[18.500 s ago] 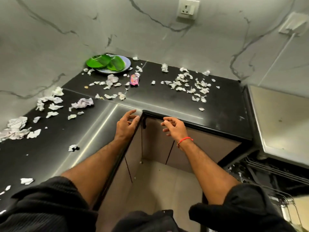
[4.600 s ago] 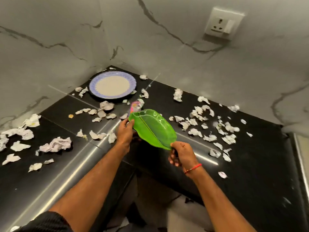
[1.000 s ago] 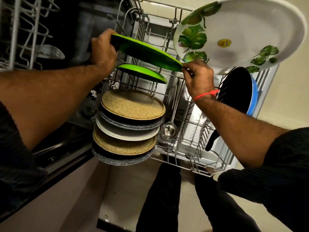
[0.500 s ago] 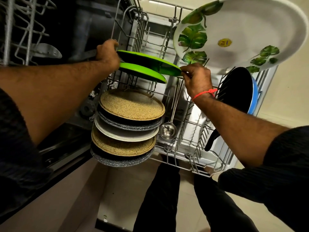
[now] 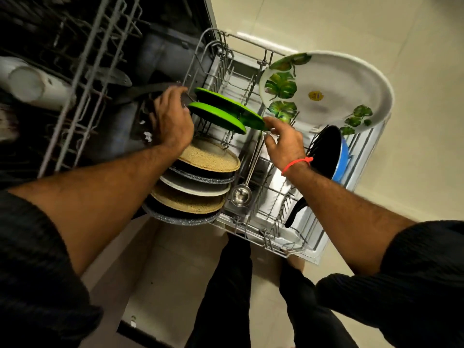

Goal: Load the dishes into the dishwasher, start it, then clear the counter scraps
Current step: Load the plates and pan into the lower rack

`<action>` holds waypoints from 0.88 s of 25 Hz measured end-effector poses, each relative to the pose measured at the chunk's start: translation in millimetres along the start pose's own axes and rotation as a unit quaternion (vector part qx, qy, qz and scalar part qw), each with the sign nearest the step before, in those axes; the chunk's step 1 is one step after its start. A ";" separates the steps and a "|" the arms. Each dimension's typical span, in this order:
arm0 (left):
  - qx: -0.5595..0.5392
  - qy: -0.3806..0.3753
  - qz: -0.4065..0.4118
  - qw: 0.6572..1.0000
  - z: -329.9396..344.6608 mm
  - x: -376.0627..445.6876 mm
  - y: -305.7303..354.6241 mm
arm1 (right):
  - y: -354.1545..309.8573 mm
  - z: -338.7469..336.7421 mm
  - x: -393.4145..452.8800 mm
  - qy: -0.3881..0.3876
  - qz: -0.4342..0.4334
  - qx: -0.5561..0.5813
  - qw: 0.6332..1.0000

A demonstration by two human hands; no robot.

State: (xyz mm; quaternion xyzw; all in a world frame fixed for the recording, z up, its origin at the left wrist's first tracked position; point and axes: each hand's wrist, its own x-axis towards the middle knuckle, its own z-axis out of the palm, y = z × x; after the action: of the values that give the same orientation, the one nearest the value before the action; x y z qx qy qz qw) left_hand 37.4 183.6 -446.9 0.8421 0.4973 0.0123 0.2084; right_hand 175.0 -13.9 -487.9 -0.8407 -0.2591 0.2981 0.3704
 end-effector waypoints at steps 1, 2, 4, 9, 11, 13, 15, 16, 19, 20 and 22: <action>-0.014 -0.006 0.008 1.000 -5.9 -20.7 4.7 | -8.8 -6.3 -9.2 -0.011 0.000 0.014 1.000; -0.030 -0.011 0.008 0.999 -12.1 -40.7 8.6 | -17.1 -11.8 -19.5 -0.026 0.002 0.025 0.999; -0.062 -0.005 -0.004 0.998 -34.1 -84.0 16.2 | -37.7 -26.4 -45.6 -0.061 0.000 0.038 0.997; -0.153 0.033 -0.083 0.984 -105.7 -186.0 36.6 | -105.6 -66.8 -120.1 -0.111 -0.013 0.049 0.993; -0.187 0.052 -0.126 0.973 -131.4 -224.2 44.9 | -130.6 -76.1 -149.8 -0.131 -0.027 0.039 0.990; -0.211 0.084 -0.158 0.961 -163.8 -271.0 50.6 | -164.0 -84.1 -185.8 -0.167 -0.042 0.044 0.984; -0.216 0.115 -0.189 0.951 -195.6 -318.4 49.2 | -201.9 -87.0 -224.6 -0.193 -0.067 0.056 0.977; -0.215 0.131 -0.206 0.946 -209.3 -343.2 44.1 | -219.9 -85.0 -245.8 -0.210 -0.083 0.057 0.973; -0.211 0.182 -0.234 0.931 -247.9 -405.4 19.9 | -263.7 -70.5 -301.3 -0.276 -0.130 0.047 0.951; -0.210 0.210 -0.241 0.924 -263.9 -424.9 8.0 | -280.4 -63.2 -319.0 -0.304 -0.149 0.041 0.940; -0.208 0.278 -0.261 0.901 -296.4 -460.6 -21.0 | -318.3 -43.2 -350.9 -0.351 -0.204 0.031 0.913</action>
State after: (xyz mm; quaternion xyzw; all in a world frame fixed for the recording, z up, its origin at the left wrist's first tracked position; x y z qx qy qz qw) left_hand -280.3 -95.3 -98.0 0.5820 0.7229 0.2942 0.2281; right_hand -104.8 -76.3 -108.3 -0.5992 -0.5288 0.4997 0.3342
